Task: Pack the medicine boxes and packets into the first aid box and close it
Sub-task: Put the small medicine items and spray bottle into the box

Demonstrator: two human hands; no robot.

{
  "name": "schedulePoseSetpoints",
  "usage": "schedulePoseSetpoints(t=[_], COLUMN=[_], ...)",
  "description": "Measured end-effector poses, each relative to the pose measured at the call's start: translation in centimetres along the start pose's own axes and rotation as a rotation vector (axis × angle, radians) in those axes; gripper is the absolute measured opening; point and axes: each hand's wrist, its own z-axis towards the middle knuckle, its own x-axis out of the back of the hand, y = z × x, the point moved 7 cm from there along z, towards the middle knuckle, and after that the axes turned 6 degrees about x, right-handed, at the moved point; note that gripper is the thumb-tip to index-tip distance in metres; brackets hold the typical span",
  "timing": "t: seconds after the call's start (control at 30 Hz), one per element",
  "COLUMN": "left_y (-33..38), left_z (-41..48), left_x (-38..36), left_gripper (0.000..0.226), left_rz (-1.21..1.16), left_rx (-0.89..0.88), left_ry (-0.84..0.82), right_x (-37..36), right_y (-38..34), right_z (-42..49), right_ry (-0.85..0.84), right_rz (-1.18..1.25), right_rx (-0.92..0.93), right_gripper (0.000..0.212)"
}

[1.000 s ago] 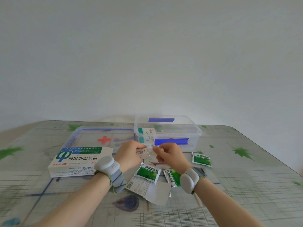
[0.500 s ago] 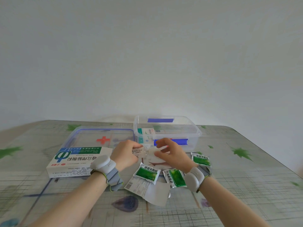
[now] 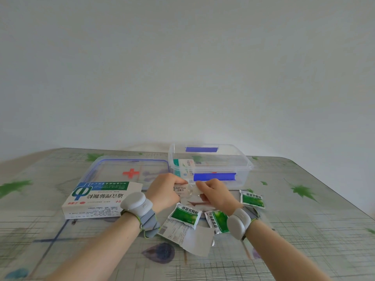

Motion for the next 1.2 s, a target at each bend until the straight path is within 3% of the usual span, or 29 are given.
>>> schedulePoseSetpoints(t=[0.13,0.23,0.3,0.37,0.53,0.7,0.97,1.2], left_y=[0.0,-0.6,-1.0,-1.2,-1.2,-1.0,-0.5,-0.7], left_z=[0.0,0.2,0.3,0.3,0.3,0.1,0.0,-0.1], left_x=[-0.1,0.1,0.4,0.6,1.0,1.0,0.9,1.0], left_gripper=[0.057,0.056,0.056,0.055,0.056,0.057,0.055,0.055], left_rz=[0.007,-0.031,-0.033,-0.027,-0.019,-0.012,-0.018,-0.052], left_rx=[-0.012,0.011,0.022,0.024,0.029,0.025,-0.008,-0.023], left_ry=[-0.010,-0.027,-0.025,-0.021,-0.011,-0.016,-0.028,-0.058], right_x=[0.3,0.7,0.7,0.7,0.3,0.5,0.1,-0.4], right_y=[0.1,0.0,-0.2,-0.5,-1.0,-1.2,-1.2,-1.1], right_z=[0.0,-0.3,-0.5,-0.6,-0.6,-0.5,-0.6,0.0], right_ry=[0.000,0.013,0.002,0.013,0.022,0.062,-0.014,0.010], right_rz=[-0.190,-0.165,-0.110,-0.075,-0.012,-0.067,-0.026,0.073], right_rx=[-0.062,-0.062,0.032,0.134,0.240,0.240,0.124,0.066], right_gripper=[0.069,0.074,0.059,0.027,0.034,0.019,0.022,0.044])
